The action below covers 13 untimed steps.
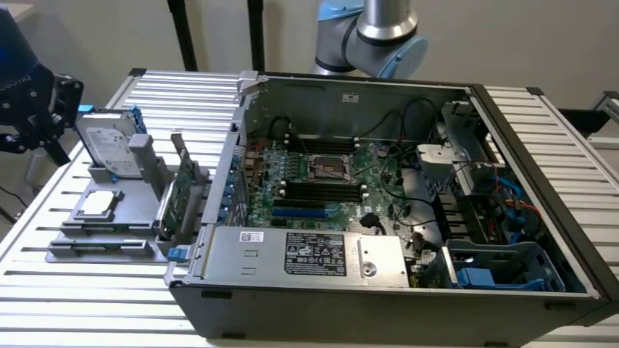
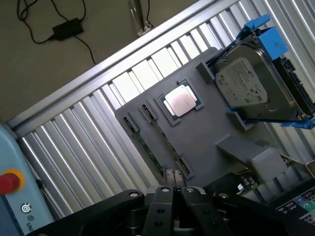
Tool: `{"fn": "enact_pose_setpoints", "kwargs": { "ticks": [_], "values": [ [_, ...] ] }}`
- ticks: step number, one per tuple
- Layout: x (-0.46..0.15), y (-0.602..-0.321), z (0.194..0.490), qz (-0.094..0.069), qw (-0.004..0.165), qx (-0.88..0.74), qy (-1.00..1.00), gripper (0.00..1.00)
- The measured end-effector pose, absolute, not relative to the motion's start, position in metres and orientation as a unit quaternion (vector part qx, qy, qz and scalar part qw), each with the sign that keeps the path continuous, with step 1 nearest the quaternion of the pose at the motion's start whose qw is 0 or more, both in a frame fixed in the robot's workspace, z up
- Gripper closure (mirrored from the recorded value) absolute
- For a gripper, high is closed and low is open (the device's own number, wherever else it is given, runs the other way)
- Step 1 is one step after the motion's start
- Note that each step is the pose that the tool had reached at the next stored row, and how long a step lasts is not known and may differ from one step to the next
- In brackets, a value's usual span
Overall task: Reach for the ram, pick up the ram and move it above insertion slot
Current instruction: 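Pick up the ram and move it above insertion slot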
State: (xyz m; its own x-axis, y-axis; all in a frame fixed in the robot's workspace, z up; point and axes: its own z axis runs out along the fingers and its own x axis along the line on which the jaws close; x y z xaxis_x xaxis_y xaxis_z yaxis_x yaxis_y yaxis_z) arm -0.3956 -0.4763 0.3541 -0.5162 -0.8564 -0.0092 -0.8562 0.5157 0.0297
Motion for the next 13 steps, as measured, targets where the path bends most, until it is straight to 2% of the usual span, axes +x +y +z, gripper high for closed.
{"fn": "enact_pose_setpoints", "kwargs": {
  "ticks": [13],
  "values": [
    [-0.3956, -0.4763, 0.3541, -0.013, 0.003, 0.591, -0.806, 0.89]
  ]
}}
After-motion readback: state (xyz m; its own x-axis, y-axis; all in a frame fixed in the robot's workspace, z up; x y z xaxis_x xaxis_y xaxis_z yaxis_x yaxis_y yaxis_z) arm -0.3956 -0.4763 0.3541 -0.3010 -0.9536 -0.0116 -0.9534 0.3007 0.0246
